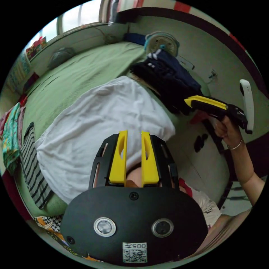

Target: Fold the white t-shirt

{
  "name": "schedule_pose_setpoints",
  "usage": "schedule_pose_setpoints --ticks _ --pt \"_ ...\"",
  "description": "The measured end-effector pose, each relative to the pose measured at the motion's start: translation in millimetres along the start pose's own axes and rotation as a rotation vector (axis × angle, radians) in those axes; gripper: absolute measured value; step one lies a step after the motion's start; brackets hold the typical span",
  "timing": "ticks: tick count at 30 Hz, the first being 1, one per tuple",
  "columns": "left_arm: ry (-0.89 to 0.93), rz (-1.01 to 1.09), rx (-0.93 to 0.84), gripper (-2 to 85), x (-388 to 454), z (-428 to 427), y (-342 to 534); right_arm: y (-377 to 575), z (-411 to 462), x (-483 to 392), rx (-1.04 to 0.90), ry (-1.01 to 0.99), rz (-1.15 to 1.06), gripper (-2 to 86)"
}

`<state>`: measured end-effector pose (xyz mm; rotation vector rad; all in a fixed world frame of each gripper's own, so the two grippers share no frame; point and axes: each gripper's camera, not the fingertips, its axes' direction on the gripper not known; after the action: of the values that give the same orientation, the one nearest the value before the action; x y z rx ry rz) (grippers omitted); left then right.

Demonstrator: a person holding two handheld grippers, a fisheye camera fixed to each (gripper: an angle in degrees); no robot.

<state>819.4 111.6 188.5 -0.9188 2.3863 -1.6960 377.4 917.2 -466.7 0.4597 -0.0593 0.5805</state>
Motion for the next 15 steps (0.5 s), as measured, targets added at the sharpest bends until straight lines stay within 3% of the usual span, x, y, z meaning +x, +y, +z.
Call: schedule_pose_setpoints --ticks 8,15 --pt "-0.049 0.012 -0.083 11.3 128.2 77.4 -18.8 12.5 -35.2 16.9 0.035 -0.039 -0.008 8.3" --pt "-0.135 -0.116 -0.061 11.8 153.4 114.2 -22.8 17.6 -47.6 31.5 0.060 -0.050 0.011 8.7"
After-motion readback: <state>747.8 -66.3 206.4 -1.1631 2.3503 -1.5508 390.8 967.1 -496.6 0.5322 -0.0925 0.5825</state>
